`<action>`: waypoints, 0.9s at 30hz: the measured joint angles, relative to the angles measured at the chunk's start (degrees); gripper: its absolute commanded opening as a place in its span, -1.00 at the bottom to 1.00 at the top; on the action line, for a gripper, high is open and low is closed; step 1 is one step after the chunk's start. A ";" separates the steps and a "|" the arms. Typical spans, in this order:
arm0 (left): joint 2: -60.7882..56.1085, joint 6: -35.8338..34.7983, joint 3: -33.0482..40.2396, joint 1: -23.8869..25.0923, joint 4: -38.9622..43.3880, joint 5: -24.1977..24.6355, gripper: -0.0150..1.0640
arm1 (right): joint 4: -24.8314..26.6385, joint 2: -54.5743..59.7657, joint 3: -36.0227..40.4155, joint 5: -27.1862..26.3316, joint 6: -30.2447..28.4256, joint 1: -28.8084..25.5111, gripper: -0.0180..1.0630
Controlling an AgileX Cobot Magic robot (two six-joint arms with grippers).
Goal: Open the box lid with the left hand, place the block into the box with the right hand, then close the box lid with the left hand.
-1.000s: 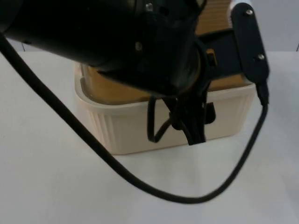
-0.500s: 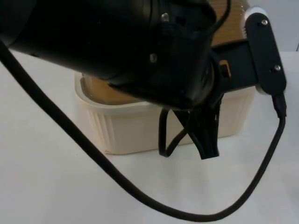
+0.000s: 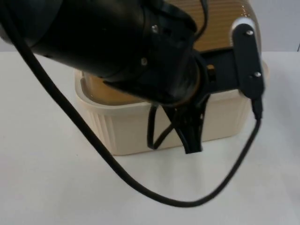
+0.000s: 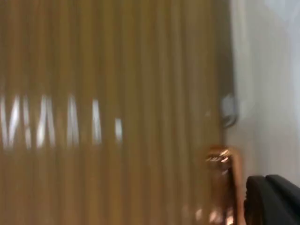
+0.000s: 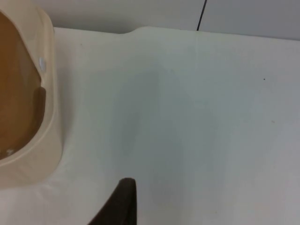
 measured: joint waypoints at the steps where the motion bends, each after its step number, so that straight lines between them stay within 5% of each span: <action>1: 0.00 0.57 0.00 0.43 -0.06 0.00 -0.98 | 0.00 0.00 0.00 0.00 0.00 0.00 0.97; 27: 0.00 -1.16 0.00 2.43 -2.80 -3.16 -0.98 | 0.00 0.00 0.00 0.09 0.00 0.00 0.97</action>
